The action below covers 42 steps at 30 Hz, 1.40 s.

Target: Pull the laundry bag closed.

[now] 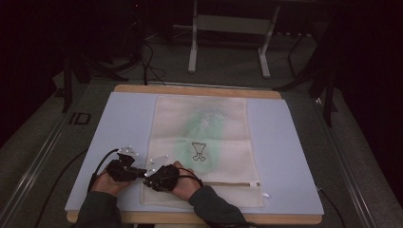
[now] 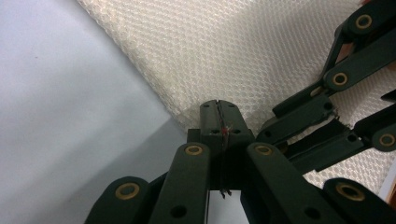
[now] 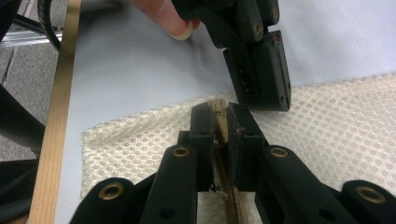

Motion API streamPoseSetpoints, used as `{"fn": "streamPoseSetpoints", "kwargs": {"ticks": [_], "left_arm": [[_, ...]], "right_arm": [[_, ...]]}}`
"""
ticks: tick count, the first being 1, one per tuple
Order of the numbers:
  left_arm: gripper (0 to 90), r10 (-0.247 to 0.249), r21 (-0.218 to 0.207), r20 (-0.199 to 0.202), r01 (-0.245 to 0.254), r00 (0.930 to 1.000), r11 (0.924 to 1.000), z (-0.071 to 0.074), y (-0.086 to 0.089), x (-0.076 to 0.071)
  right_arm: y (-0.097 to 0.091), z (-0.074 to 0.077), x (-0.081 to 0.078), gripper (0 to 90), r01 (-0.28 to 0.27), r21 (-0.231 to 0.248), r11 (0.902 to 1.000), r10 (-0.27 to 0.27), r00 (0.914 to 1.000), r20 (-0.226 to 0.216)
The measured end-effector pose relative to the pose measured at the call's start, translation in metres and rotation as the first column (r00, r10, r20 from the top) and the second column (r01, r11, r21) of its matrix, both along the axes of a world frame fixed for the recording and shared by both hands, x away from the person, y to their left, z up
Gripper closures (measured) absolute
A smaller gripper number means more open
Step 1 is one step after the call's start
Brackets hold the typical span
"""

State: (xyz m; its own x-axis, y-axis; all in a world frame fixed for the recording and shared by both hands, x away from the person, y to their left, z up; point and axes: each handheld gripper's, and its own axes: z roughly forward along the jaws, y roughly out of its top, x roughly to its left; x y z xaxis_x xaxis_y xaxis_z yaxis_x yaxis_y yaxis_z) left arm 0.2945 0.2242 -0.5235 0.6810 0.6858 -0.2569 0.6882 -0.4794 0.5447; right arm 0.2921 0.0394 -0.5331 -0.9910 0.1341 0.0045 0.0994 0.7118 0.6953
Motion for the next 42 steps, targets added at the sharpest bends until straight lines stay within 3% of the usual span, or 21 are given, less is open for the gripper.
{"fn": "streamPoseSetpoints", "kwargs": {"ticks": [20, 42], "left_arm": [[89.9, -0.009, 0.013, 0.01, 0.008, 0.9999, 0.9999, 0.001, -0.001, 0.0], [89.9, -0.017, 0.027, 0.016, 0.017, 0.9997, 0.9995, 0.001, -0.003, 0.0]], "right_arm": [[-0.008, 0.003, -0.001, 82.2, 0.006, -0.02, 0.9998, -0.006, 1.0, -0.003], [-0.011, 0.008, -0.007, 82.1, 0.013, -0.064, 0.9979, -0.011, 0.9995, 0.029]]}}
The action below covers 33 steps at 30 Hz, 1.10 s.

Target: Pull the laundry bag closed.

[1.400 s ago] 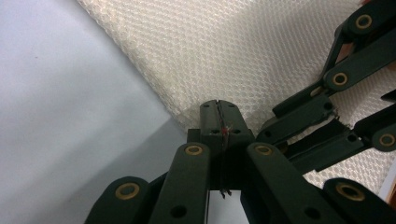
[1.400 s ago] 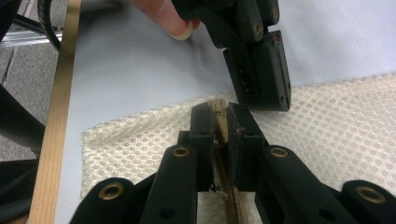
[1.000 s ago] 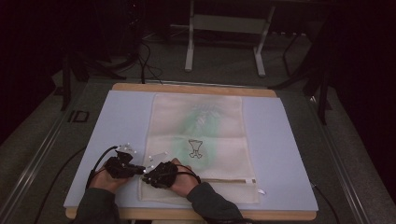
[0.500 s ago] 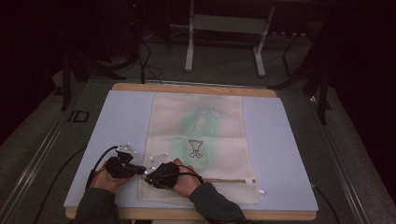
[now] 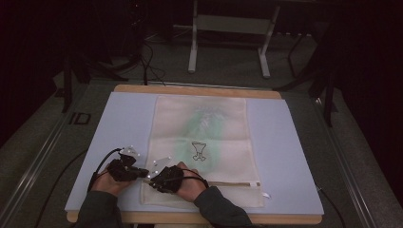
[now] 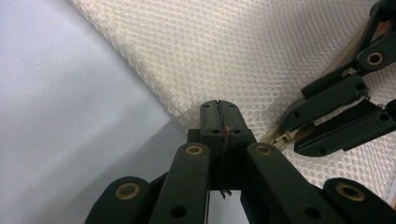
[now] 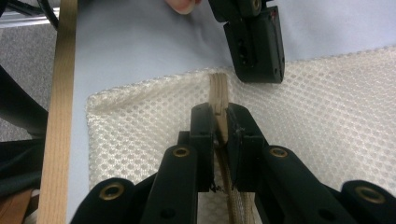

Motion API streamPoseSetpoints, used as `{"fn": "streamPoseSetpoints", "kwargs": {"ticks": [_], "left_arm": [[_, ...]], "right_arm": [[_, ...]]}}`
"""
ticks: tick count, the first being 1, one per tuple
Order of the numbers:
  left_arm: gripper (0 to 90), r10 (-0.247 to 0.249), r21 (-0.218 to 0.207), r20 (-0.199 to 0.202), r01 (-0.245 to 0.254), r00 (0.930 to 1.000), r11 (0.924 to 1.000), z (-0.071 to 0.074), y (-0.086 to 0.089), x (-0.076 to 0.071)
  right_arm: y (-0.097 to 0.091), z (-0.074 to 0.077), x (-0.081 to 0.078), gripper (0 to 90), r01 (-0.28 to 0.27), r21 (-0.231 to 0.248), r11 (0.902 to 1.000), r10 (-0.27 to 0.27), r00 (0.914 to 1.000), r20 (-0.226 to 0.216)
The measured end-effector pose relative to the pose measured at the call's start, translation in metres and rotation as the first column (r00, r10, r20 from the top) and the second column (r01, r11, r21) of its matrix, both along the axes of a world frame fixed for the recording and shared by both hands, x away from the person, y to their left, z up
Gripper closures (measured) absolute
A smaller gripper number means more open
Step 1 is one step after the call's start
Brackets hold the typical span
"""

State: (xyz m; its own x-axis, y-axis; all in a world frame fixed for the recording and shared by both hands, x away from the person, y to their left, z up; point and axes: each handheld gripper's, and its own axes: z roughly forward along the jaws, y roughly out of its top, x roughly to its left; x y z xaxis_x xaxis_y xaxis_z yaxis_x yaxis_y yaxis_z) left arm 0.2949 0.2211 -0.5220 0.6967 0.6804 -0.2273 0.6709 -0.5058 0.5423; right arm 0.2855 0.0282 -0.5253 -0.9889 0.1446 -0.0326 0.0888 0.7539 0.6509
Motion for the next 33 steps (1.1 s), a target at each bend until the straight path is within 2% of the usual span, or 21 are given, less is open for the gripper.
{"fn": "streamPoseSetpoints", "kwargs": {"ticks": [17, 26, 33], "left_arm": [[89.9, -0.001, -0.002, -0.006, 0.001, 1.0, 1.0, 0.0, 0.0, 0.001], [89.9, 0.001, -0.003, -0.004, -0.001, 1.0, 1.0, 0.0, 0.0, 0.0], [89.9, 0.001, -0.002, -0.003, -0.001, 1.0, 1.0, 0.0, 0.0, 0.0]], "right_arm": [[-0.007, 0.004, -0.005, 82.1, 0.002, -0.045, 0.999, -0.002, 0.9999, 0.014], [-0.011, 0.005, -0.006, 82.1, 0.001, -0.047, 0.9989, -0.001, 0.9999, 0.013], [-0.013, 0.006, -0.009, 82.1, -0.002, -0.064, 0.998, 0.004, 0.9995, 0.033]]}}
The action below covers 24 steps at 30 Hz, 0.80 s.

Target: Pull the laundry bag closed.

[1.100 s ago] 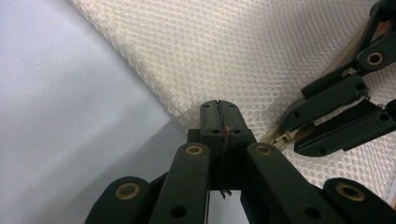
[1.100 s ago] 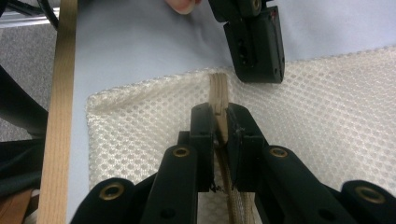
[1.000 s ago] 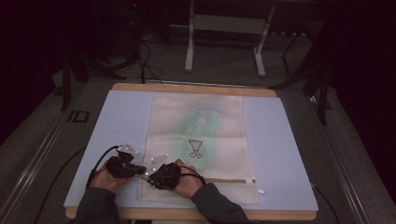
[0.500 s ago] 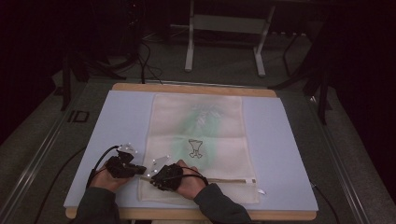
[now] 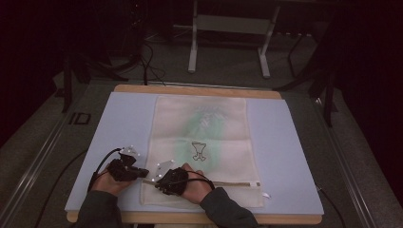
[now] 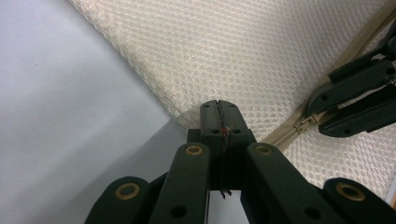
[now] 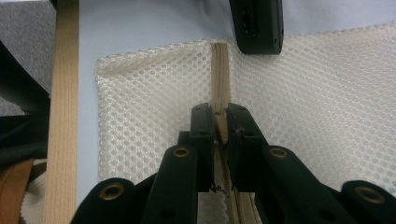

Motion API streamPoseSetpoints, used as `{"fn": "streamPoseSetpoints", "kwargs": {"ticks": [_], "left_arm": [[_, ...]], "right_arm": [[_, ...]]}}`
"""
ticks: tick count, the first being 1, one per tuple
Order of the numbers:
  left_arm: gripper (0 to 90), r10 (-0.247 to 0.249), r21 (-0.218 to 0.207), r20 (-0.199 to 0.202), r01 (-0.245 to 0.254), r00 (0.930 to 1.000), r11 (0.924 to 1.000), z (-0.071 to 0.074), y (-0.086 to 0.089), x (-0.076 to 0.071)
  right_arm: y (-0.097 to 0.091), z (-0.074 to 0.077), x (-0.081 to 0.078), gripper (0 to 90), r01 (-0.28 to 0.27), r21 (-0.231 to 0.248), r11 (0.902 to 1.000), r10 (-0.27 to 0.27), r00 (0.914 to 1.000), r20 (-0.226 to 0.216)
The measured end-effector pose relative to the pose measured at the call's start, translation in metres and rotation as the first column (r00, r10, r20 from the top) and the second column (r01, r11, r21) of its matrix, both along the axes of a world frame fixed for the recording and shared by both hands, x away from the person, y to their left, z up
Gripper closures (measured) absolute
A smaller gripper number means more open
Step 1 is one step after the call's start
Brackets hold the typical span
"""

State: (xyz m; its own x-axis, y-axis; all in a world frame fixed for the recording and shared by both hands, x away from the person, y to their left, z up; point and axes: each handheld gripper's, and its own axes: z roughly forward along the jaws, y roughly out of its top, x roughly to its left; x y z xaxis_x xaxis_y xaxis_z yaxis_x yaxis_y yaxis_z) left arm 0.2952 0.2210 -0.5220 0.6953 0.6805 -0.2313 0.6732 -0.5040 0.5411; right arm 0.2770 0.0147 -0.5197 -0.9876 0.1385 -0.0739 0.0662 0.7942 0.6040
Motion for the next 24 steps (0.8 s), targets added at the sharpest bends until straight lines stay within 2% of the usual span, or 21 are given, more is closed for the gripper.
{"fn": "streamPoseSetpoints", "kwargs": {"ticks": [24], "left_arm": [[89.8, -0.004, -0.003, 0.0, 0.004, 1.0, 1.0, 0.0, 0.001, 0.0]], "right_arm": [[-0.013, 0.002, -0.004, 82.2, 0.0, -0.016, 0.9999, 0.0, 0.9999, 0.017]]}}
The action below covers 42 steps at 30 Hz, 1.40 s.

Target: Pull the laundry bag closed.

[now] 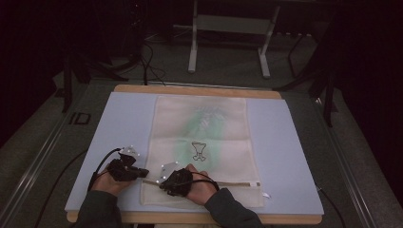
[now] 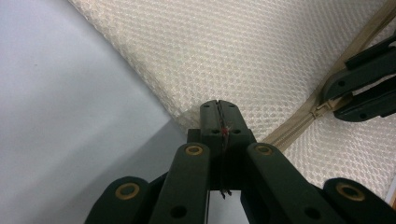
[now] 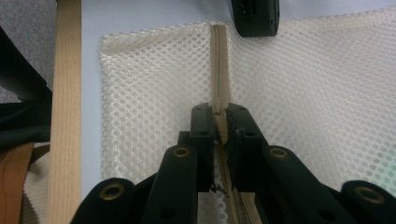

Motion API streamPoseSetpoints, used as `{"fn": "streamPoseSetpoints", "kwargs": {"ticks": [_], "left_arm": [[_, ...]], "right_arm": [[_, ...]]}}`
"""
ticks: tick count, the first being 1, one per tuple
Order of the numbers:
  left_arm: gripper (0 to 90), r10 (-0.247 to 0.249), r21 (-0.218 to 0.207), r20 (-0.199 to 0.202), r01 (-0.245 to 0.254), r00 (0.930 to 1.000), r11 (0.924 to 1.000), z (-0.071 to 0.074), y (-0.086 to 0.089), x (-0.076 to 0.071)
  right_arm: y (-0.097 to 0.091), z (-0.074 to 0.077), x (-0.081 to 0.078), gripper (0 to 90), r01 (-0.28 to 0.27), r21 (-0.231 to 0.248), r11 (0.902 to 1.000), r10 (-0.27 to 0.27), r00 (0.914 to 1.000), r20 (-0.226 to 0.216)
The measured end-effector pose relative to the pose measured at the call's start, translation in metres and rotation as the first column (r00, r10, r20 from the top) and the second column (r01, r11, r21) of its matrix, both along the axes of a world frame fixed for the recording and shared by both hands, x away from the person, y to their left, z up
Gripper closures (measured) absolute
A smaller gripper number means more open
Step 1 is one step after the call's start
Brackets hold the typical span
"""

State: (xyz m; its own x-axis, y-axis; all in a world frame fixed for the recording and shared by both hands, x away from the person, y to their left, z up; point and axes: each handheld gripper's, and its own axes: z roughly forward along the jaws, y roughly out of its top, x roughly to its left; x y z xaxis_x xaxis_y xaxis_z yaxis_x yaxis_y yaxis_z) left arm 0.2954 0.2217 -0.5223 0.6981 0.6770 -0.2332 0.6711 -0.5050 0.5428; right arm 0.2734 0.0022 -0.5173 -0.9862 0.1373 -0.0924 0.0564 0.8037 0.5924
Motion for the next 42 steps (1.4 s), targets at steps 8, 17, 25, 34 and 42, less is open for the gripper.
{"fn": "streamPoseSetpoints", "kwargs": {"ticks": [8, 17, 25, 34, 42], "left_arm": [[89.9, -0.001, 0.0, -0.001, 0.001, 1.0, 1.0, 0.0, 0.0, 0.0], [89.9, -0.002, -0.001, 0.0, 0.002, 1.0, 1.0, 0.0, 0.0, 0.0], [89.9, -0.003, -0.002, 0.0, 0.003, 1.0, 1.0, 0.0, 0.0, 0.0], [89.9, -0.001, -0.008, -0.002, 0.001, 1.0, 1.0, 0.0, 0.001, 0.0], [89.9, 0.0, -0.007, -0.001, 0.0, 1.0, 1.0, 0.0, 0.001, 0.0]], "right_arm": [[-0.005, 0.001, 0.0, 82.2, 0.005, -0.004, 1.0, -0.005, 1.0, -0.005], [-0.01, 0.001, -0.001, 82.2, 0.002, -0.01, 1.0, -0.002, 1.0, 0.0], [-0.017, 0.002, -0.002, 82.2, 0.007, -0.02, 0.9998, -0.007, 1.0, -0.001], [-0.022, 0.002, -0.003, 82.2, 0.012, -0.018, 0.9998, -0.012, 0.9999, -0.002], [-0.028, 0.002, -0.004, 82.2, 0.017, -0.022, 0.9996, -0.017, 0.9998, 0.006]]}}
